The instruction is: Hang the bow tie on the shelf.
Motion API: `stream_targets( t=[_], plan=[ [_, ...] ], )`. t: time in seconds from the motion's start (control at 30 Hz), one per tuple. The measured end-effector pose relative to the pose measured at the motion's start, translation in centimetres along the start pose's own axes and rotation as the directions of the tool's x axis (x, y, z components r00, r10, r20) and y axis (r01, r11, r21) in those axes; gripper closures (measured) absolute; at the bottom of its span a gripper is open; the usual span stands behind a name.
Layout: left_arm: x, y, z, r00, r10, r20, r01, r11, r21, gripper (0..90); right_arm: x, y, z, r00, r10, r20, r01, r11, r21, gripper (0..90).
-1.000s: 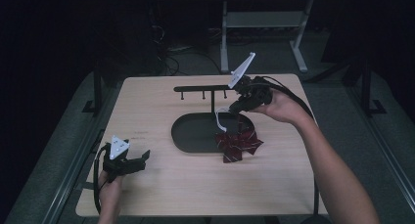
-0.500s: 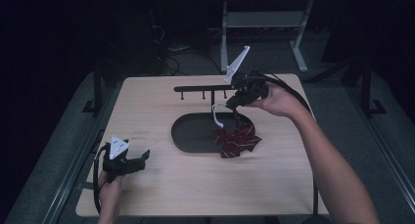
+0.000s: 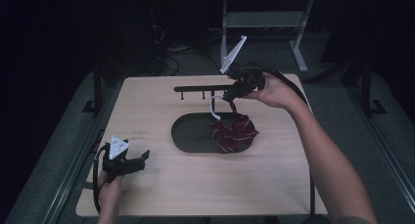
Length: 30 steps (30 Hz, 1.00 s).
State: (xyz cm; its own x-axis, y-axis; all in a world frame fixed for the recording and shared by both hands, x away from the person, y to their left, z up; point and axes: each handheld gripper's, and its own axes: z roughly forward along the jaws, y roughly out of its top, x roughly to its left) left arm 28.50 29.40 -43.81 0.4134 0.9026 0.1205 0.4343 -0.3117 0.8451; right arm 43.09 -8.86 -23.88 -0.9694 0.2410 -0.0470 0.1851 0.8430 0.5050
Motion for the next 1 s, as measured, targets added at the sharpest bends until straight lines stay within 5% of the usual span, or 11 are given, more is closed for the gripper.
stream_targets(
  t=[0.4, 1.0],
  plan=[
    [0.0, 0.0, 0.0, 1.0, -0.002, 0.002, 0.002, 1.0, 0.0, 13.6, -1.6, 1.3, 0.4, 0.999, 0.039, 0.022, -0.04, 0.999, 0.004, 84.5],
    [-0.2, 0.0, 0.0, 1.0, -0.001, 0.006, 0.001, 1.0, -0.004, 13.5, -4.3, 0.1, 2.2, 0.9887, 0.13, 0.074, -0.134, 0.99, 0.051, 83.6]
  ],
)
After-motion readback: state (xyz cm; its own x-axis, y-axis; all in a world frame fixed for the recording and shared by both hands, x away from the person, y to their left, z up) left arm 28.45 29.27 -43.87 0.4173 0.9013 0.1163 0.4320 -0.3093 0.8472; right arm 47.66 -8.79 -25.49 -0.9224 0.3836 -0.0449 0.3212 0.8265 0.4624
